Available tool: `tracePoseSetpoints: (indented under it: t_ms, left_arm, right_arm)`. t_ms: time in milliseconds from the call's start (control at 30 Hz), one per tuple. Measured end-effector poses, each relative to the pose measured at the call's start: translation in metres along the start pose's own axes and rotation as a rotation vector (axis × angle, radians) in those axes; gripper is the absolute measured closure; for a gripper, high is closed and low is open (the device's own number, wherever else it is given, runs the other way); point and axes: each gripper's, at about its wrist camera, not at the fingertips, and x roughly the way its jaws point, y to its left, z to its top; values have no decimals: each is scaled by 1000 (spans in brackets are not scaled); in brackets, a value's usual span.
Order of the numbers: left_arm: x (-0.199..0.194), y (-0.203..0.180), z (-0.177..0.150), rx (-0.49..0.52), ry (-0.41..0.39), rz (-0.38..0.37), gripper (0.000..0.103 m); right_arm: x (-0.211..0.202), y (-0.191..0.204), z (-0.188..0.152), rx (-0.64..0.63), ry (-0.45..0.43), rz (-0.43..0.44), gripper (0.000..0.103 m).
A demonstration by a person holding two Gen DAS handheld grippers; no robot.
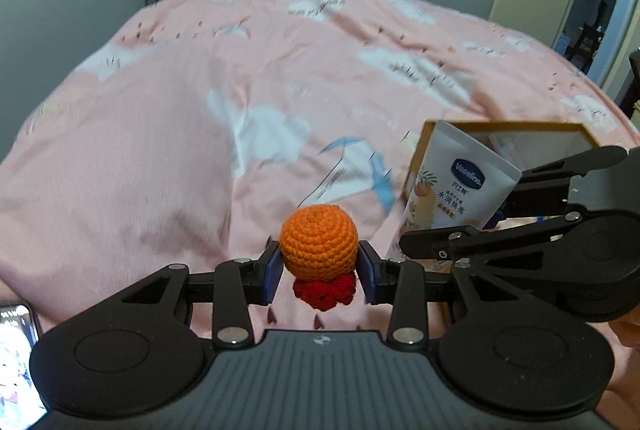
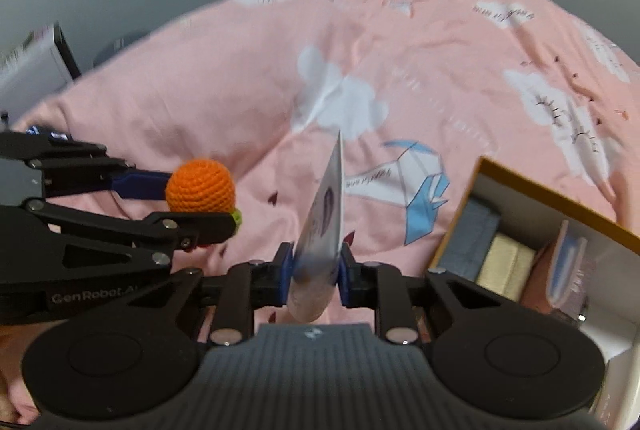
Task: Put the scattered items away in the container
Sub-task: 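Lift and carry the tube and pompom over the orange box with both grippers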
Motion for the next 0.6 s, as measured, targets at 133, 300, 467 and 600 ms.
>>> tracePoseSetpoints:
  t_ms: [133, 300, 467, 600]
  left_arm:
    - [-15, -15, 10, 19, -48, -35, 58]
    - [-28, -40, 18, 55, -104, -85, 58]
    - [-30, -66, 24, 92, -133, -137, 58]
    - [-22, -88, 27, 132, -132, -178, 58]
  right_arm:
    - [-34, -8, -4, 46, -100, -12, 78]
    - [-78, -21, -12, 104, -215, -46, 78]
    - [-113, -42, -26, 161, -287, -114, 78]
    - [-134, -65, -44, 217, -314, -199, 78]
